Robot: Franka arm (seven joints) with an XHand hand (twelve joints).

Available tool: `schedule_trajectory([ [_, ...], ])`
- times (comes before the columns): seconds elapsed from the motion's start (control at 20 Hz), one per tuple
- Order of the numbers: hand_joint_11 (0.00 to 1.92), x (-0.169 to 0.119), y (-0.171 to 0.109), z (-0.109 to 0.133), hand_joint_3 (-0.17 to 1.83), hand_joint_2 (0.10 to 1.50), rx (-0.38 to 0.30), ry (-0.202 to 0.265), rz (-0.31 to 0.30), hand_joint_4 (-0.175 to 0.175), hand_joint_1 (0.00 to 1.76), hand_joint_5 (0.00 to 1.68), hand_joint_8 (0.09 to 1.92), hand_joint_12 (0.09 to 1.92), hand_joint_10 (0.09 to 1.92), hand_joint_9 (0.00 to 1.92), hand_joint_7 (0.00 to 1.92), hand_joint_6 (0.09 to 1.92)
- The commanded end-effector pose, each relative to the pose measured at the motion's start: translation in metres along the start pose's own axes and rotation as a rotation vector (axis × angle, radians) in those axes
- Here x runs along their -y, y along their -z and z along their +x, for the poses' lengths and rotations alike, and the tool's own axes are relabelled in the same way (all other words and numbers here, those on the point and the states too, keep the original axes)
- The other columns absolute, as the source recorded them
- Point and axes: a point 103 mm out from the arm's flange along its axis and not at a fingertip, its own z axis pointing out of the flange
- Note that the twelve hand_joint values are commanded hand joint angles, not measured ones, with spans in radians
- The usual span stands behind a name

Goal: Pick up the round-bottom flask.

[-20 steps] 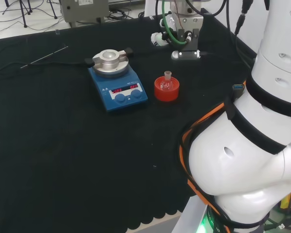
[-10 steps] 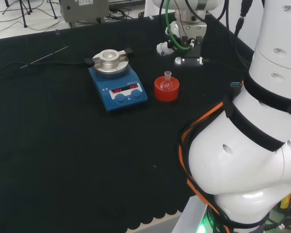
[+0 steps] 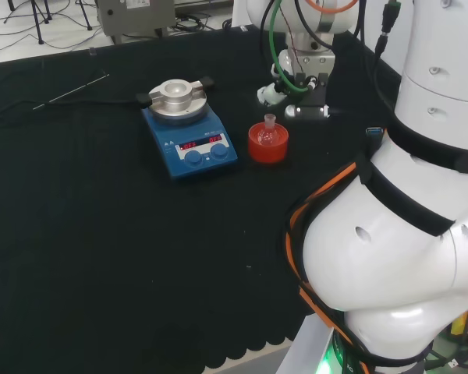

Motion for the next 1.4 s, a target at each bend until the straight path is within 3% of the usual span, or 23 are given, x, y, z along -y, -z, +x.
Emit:
schedule_trajectory([
  [0.05, 0.04, -0.008, -0.018, -0.006, 0.52, 0.76, -0.009, -0.003, 0.02, -0.071, 0.77, 0.65, 0.66, 1.35, 0.67, 0.48, 0.34, 0.26],
  [0.4, 0.04, -0.01, -0.04, -0.006, 0.58, 0.73, -0.009, 0.002, 0.05, -0.07, 0.77, 0.6, 0.66, 1.36, 0.67, 0.49, 0.35, 0.38],
  [0.95, 0.04, -0.015, -0.057, -0.01, 0.58, 0.73, 0.0, 0.0, 0.071, -0.07, 0.77, 0.59, 0.67, 1.36, 0.67, 0.49, 0.35, 0.42],
  [1.4, 0.04, -0.015, -0.065, -0.013, 0.58, 0.73, -0.041, 0.002, 0.059, -0.069, 0.77, 0.58, 0.67, 1.36, 0.67, 0.49, 0.35, 0.44],
])
